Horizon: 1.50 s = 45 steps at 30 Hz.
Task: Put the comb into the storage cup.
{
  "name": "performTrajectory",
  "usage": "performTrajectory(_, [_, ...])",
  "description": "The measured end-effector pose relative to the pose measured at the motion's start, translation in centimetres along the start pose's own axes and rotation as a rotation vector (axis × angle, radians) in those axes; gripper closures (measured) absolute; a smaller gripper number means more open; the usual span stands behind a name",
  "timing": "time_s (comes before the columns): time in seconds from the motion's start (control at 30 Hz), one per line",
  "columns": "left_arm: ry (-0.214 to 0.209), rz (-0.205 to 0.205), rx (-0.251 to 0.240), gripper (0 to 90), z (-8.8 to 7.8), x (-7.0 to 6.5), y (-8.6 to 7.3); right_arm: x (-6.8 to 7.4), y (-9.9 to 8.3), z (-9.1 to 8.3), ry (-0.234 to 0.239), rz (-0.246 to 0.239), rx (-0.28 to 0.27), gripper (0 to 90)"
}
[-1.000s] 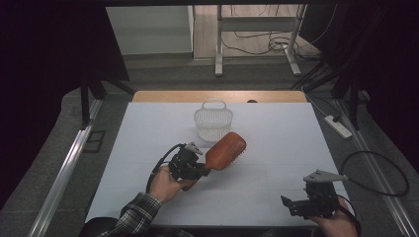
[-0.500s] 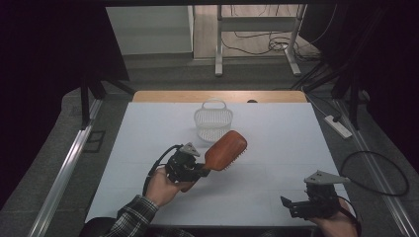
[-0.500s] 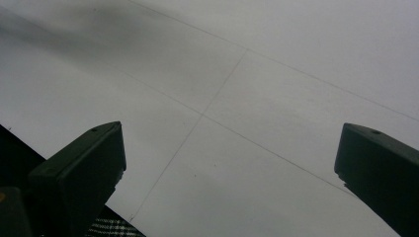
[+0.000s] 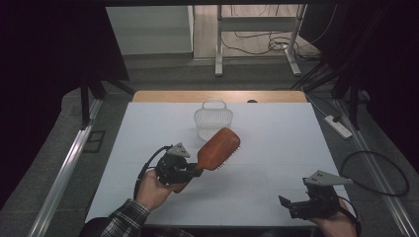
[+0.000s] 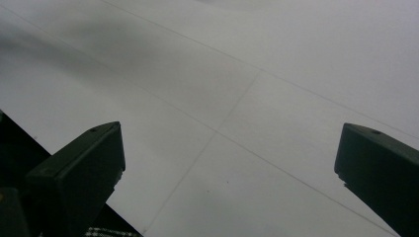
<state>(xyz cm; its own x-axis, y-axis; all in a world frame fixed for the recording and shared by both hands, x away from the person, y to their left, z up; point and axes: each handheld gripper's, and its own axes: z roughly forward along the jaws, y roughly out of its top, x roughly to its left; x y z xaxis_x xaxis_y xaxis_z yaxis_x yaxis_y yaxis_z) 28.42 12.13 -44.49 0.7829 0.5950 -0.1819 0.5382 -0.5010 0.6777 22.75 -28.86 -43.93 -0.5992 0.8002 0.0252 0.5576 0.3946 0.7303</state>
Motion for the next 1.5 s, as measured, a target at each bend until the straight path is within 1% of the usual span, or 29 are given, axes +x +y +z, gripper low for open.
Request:
performTrajectory(0.03, [0.005, 0.0, -0.005, 72.3, -0.2, -0.1, -0.1, 0.0, 0.2, 0.0, 0.013, 0.002, -0.017, 0.0])
performTrajectory(0.1, [0.01, 0.001, -0.017, 72.3, -0.7, -0.1, -0.4, 0.0, 0.3, 0.0, 0.03, 0.009, -0.03, 0.0])
performTrajectory(0.17, [0.013, 0.002, -0.024, 72.3, -0.9, -0.1, -0.5, 0.0, 0.5, 0.0, 0.052, 0.014, -0.04, 0.0])
performTrajectory(0.2, [0.018, 0.002, -0.028, 72.3, -1.0, -0.1, -0.6, 0.0, 0.6, 0.1, 0.07, 0.017, -0.046, 0.0])
performTrajectory(0.23, [0.018, 0.002, -0.028, 72.3, -1.0, -0.1, -0.6, 0.0, 0.6, 0.1, 0.07, 0.017, -0.046, 0.0])
performTrajectory(0.27, [0.021, -0.001, -0.035, 72.3, -1.1, -0.2, -0.7, 0.0, 0.8, 0.2, 0.085, 0.017, -0.049, 0.0])
performTrajectory(0.3, [0.022, -0.002, -0.039, 72.3, -1.2, -0.2, -0.8, 0.1, 1.0, 0.3, 0.105, 0.001, -0.057, 0.0])
performTrajectory(0.43, [0.024, 0.003, -0.05, 72.3, -1.4, -0.3, -1.0, 0.9, 1.7, 0.5, 0.111, -0.067, -0.085, 0.0])
performTrajectory(0.5, [0.028, 0.01, -0.049, 72.3, -1.4, -0.4, -1.2, 1.1, 2.1, 0.7, 0.111, -0.078, -0.086, 0.0])
performTrajectory(0.6, [0.028, 0.011, -0.048, 72.3, -1.4, -0.5, -1.3, 1.4, 2.8, 1.0, 0.134, -0.083, -0.1, 0.0])
performTrajectory(0.73, [0.027, 0.009, -0.054, 72.3, -1.4, -0.5, -1.2, 1.8, 3.9, 1.5, 0.17, -0.06, -0.118, 0.0])
performTrajectory(0.77, [0.024, 0.011, -0.056, 72.3, -1.3, -0.6, -1.2, 1.9, 4.2, 1.7, 0.193, -0.044, -0.129, 0.0])
performTrajectory(0.8, [0.024, 0.011, -0.056, 72.3, -1.3, -0.6, -1.2, 2.1, 4.5, 1.9, 0.206, -0.034, -0.125, 0.0])
performTrajectory(0.83, [0.022, 0.015, -0.053, 72.3, -1.3, -0.6, -1.1, 2.2, 4.8, 2.2, 0.213, -0.035, -0.121, 0.0])
performTrajectory(0.9, [0.022, 0.017, -0.051, 72.3, -1.2, -0.7, -1.1, 2.6, 5.2, 2.5, 0.207, -0.052, -0.115, 0.0])
performTrajectory(0.93, [0.019, 0.02, -0.05, 72.3, -1.1, -0.7, -1.0, 2.8, 5.5, 2.8, 0.212, -0.054, -0.112, 0.0])
performTrajectory(1.07, [0.015, 0.023, -0.052, 72.3, -1.0, -0.8, -0.9, 3.2, 6.0, 3.2, 0.225, -0.046, -0.111, 0.0])
performTrajectory(1.13, [0.012, 0.026, -0.051, 72.3, -0.9, -0.9, -0.9, 3.4, 6.3, 3.6, 0.238, -0.035, -0.112, 0.0])
performTrajectory(1.17, [0.009, 0.02, -0.055, 72.3, -0.8, -0.8, -0.9, 3.4, 6.5, 3.8, 0.242, -0.026, -0.108, 0.0])
performTrajectory(1.27, [0.006, 0.018, -0.056, 72.3, -0.7, -0.8, -0.9, 3.4, 6.8, 4.0, 0.254, -0.014, -0.108, 0.0])
performTrajectory(1.33, [-0.003, 0.011, -0.062, 72.3, -0.7, -0.8, -0.8, 3.5, 7.2, 4.4, 0.275, 0.011, -0.101, 0.0])
performTrajectory(1.4, [-0.003, 0.012, -0.065, 72.3, -0.7, -0.8, -0.8, 3.5, 7.4, 4.6, 0.283, 0.021, -0.1, 0.0])
performTrajectory(1.5, [-0.01, 0.011, -0.07, 72.3, -0.7, -0.8, -0.7, 3.5, 7.7, 4.9, 0.283, 0.022, -0.105, 0.0])
